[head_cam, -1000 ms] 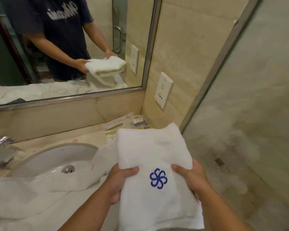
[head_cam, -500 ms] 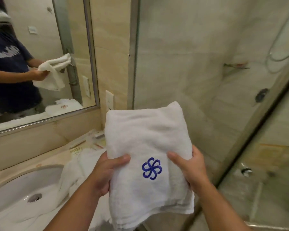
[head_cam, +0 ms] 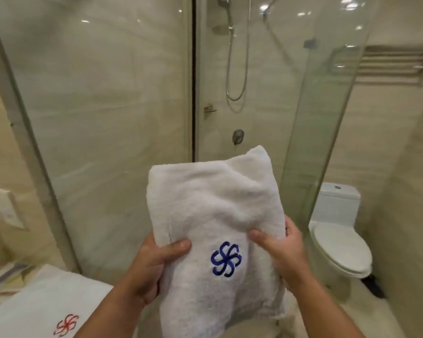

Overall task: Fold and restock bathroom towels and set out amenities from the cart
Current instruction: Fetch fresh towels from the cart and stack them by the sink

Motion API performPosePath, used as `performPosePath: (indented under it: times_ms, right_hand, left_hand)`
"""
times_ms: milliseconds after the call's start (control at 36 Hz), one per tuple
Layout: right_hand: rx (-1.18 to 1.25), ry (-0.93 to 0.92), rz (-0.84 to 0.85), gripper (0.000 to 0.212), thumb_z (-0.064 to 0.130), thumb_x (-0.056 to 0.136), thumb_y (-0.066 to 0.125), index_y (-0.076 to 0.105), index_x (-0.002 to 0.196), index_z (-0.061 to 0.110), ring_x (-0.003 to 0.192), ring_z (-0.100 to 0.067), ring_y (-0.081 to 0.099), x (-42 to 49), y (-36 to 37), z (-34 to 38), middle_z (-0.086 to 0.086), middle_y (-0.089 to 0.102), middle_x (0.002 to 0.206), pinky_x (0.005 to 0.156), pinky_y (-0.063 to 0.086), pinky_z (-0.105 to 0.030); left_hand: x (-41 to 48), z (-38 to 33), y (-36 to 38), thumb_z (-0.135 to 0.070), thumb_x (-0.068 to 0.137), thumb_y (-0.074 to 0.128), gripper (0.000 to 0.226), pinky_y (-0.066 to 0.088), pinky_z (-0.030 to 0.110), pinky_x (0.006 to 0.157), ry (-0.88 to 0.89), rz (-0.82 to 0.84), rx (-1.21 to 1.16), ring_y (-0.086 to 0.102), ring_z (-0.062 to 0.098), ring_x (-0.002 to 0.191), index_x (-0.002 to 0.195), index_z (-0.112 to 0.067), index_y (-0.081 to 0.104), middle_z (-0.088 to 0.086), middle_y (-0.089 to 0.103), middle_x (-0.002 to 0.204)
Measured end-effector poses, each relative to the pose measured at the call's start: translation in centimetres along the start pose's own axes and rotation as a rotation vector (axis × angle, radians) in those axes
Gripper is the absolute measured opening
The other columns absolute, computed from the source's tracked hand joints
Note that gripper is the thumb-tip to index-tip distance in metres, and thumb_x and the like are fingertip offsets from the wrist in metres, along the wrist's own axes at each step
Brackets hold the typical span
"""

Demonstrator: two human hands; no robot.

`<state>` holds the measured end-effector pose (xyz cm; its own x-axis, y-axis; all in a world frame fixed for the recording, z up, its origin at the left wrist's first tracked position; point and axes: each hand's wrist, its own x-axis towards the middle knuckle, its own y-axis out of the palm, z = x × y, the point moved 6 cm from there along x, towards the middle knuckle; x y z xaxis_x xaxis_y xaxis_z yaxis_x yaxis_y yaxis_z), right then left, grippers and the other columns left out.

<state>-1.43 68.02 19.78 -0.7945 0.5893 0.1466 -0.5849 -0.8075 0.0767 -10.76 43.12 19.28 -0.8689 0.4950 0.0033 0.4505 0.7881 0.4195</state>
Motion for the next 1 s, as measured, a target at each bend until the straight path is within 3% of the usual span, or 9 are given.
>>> performPosePath:
  times_ms: [56,139,278,417,556,750,917,1000]
  right_hand:
    - [0.021,-0.006,-0.081,0.069,0.027,0.052,0.098,0.065,0.113,0.027,0.091,-0.025,0.077,-0.3,-2.8,0.3,0.000,0.079,0.101,0.079,0.063,-0.051]
    - [0.013,-0.029,-0.200,0.082,0.044,0.047,0.101,0.066,0.118,0.025,0.094,-0.025,0.077,-1.2,-6.6,1.1,-0.001,0.078,0.105,0.080,0.063,-0.049]
    - [-0.008,-0.055,-0.395,0.059,0.022,0.063,0.092,0.067,0.116,0.021,0.095,-0.025,0.076,-3.4,-13.3,1.7,-0.002,0.078,0.105,0.081,0.062,-0.048]
    - [-0.025,-0.079,-0.616,0.054,0.014,0.068,0.090,0.068,0.117,0.021,0.092,-0.018,0.077,-8.0,-21.1,2.7,0.003,0.079,0.103,0.072,0.063,-0.032]
    - [-0.036,-0.081,-0.841,0.061,0.016,0.063,0.092,0.067,0.119,0.015,0.093,-0.026,0.077,-14.4,-30.2,3.6,-0.004,0.079,0.104,0.081,0.064,-0.048]
    - [-0.040,-0.118,-1.072,0.056,0.017,0.066,0.093,0.066,0.114,0.022,0.086,-0.024,0.077,-24.1,-43.1,6.1,0.000,0.079,0.099,0.075,0.064,-0.047]
    - [-0.005,-0.141,-1.195,0.058,0.014,0.063,0.092,0.069,0.116,0.020,0.090,-0.033,0.077,-32.2,-53.7,8.8,-0.008,0.078,0.103,0.079,0.062,-0.058]
    - [0.039,-0.141,-1.246,0.068,0.018,0.057,0.098,0.069,0.118,0.018,0.092,-0.034,0.077,-36.1,-58.3,10.0,-0.010,0.078,0.104,0.082,0.061,-0.058]
  left_hand:
    - [1.3,0.4,2.7,-0.021,0.041,0.101,0.092,0.054,0.061,0.094,-0.019,0.074,0.007,0.067,0.054,0.107,0.124,0.001,0.068,0.034,0.068,0.119]
    - [3.5,1.8,6.1,-0.005,0.056,0.085,0.073,0.060,0.055,0.085,-0.068,0.163,0.025,0.069,0.051,0.103,0.126,0.002,0.065,0.033,0.069,0.118]
    - [5.6,4.5,12.8,-0.002,0.062,0.077,0.067,0.062,0.050,0.081,-0.144,0.358,0.031,0.069,0.051,0.104,0.127,0.002,0.064,0.031,0.070,0.118]
    - [5.4,8.5,21.5,0.002,0.062,0.076,0.065,0.063,0.052,0.081,-0.240,0.560,0.065,0.070,0.050,0.101,0.126,0.002,0.063,0.031,0.071,0.116]
    - [2.6,13.3,31.7,0.006,0.063,0.079,0.061,0.064,0.048,0.071,-0.333,0.759,0.090,0.073,0.047,0.092,0.122,0.004,0.064,0.032,0.071,0.112]
    - [-4.8,19.1,46.7,-0.019,0.046,0.096,0.093,0.053,0.064,0.095,-0.397,1.003,0.084,0.067,0.055,0.105,0.129,0.002,0.061,0.034,0.068,0.119]
    - [-12.2,24.4,59.1,-0.008,0.055,0.085,0.072,0.060,0.058,0.082,-0.539,1.246,0.039,0.067,0.055,0.103,0.125,-0.003,0.069,0.036,0.065,0.123]
    - [-16.6,27.0,65.1,-0.008,0.035,0.093,0.082,0.063,0.052,0.067,-0.734,1.437,-0.064,0.073,0.050,0.086,0.113,0.004,0.074,0.037,0.069,0.110]
